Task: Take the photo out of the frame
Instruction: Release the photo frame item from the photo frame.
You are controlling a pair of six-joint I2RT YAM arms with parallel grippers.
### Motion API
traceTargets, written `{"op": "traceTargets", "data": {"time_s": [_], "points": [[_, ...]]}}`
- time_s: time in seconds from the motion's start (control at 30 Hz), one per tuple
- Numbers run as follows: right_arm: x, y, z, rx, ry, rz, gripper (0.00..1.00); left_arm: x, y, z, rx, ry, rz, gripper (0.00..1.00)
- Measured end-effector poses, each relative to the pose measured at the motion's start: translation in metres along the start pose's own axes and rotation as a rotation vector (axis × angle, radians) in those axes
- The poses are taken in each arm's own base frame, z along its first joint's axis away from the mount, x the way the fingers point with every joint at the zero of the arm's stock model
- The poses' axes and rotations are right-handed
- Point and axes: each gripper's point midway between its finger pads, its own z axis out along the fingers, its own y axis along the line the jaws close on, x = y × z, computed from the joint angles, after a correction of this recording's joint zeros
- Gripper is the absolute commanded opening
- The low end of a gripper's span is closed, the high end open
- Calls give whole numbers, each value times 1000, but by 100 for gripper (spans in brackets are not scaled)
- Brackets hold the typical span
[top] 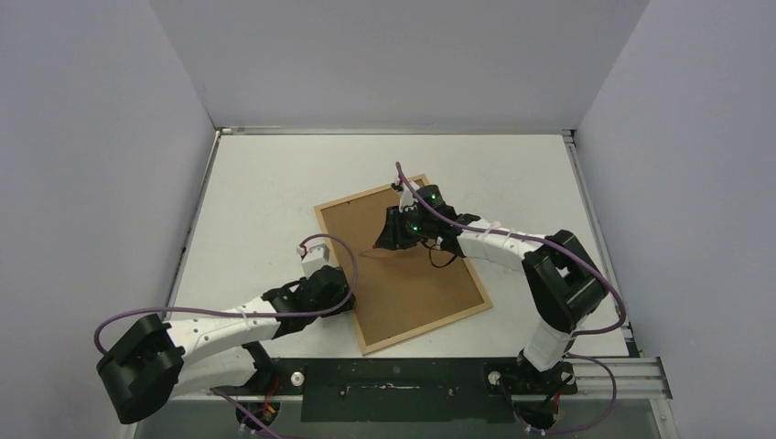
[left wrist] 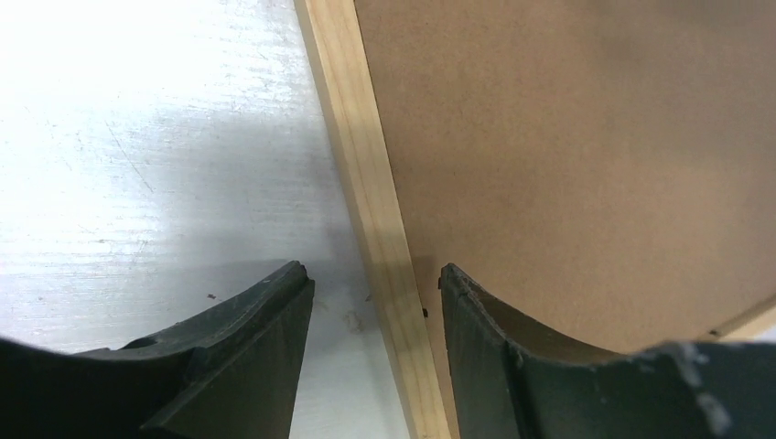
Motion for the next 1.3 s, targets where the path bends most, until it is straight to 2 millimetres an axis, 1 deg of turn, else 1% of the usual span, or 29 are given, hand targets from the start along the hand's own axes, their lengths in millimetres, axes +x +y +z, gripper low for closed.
{"op": "traceTargets", "data": {"time_s": [0.1, 0.17, 0.27, 0.37, 0.43, 0.5, 0.63, 0.77, 0.87, 1.03, 1.13, 1.3], "points": [[-9, -5, -9, 16, -32, 12, 0, -1, -3, 5, -64, 26, 6, 46], [-14, -7, -13, 24, -50, 19, 0, -2, -5, 9, -95, 40, 9, 34], [-19, -8, -17, 26, -68, 24, 0, -2, -7, 15, -150, 63, 15, 20], [-19, -8, -17, 24, -72, 25, 0, -2, -9, 16, -173, 71, 8, 14], [-16, -9, -17, 26, -66, 28, 0, -2, -9, 16, -174, 70, 4, 4], [-14, -9, -17, 27, -62, 32, 0, -2, -9, 16, -166, 69, 7, 1], [-15, -8, -17, 20, -65, 34, 0, 0, -10, 17, -90, 48, 46, 0], [-16, 0, -17, -20, -63, 32, 0, 0, -10, 18, 4, 25, 94, 0], [-15, 5, -17, -53, -61, 31, 0, 0, -15, 20, 66, 26, 130, 0], [-13, 8, -18, -80, -50, 24, 0, 0, -25, 23, 151, 40, 180, 0], [-11, 7, -17, -79, -43, 9, 0, 1, -30, 24, 182, 46, 205, 0], [1, -2, -17, -48, -2, -11, 0, 2, -34, 26, 204, 53, 222, 0]]}}
